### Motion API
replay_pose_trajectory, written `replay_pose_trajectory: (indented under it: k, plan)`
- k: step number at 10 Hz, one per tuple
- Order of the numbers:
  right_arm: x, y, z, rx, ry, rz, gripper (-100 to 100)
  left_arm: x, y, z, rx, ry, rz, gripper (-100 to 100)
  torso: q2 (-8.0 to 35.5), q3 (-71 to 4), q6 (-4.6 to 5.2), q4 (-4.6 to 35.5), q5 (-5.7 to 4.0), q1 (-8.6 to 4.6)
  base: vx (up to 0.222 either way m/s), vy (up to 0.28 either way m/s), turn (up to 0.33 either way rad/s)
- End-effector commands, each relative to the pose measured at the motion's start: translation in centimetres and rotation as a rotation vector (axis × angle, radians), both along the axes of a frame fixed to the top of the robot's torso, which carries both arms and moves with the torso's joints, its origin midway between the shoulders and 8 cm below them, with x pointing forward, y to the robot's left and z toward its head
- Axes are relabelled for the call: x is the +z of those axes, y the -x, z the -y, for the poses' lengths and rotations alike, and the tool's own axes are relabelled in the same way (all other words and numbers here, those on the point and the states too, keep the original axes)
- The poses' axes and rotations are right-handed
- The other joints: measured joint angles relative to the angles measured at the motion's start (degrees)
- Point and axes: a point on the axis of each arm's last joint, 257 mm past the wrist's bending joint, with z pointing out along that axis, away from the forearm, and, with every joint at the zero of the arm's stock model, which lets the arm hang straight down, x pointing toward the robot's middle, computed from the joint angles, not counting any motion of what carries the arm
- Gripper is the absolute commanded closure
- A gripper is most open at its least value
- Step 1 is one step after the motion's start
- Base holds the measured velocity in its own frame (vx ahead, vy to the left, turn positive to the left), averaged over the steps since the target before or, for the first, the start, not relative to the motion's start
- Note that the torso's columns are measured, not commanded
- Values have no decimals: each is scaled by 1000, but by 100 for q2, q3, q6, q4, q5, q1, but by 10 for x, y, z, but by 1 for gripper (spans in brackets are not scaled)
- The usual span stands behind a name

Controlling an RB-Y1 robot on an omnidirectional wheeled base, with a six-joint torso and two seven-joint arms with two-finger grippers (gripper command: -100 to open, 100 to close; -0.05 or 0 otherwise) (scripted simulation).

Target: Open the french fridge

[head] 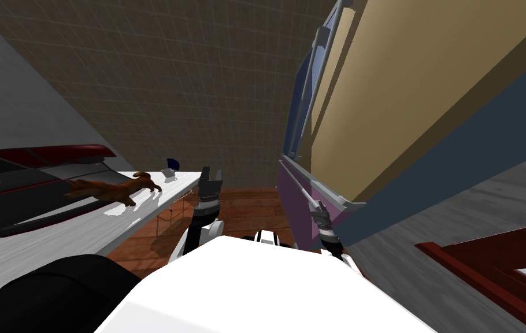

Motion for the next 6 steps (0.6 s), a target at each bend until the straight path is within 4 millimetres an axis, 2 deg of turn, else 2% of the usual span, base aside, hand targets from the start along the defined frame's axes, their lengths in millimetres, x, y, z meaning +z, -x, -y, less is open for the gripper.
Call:
replay_pose_trajectory:
  k: [1,2,6]
  plan:
    - [-22,9,7,-68,25,-43,-100,0,0,0,0,0,0,0,6,4,-2,10,12,12,-2,-36,42]
    - [-22,9,7,-70,27,-42,-100,0,0,0,0,0,0,0,14,6,-2,18,21,26,5,-38,-8]
    - [-46,18,-15,-133,13,-66,-100,0,0,0,0,0,0,0,111,56,-57,69,68,185,19,-61,16]
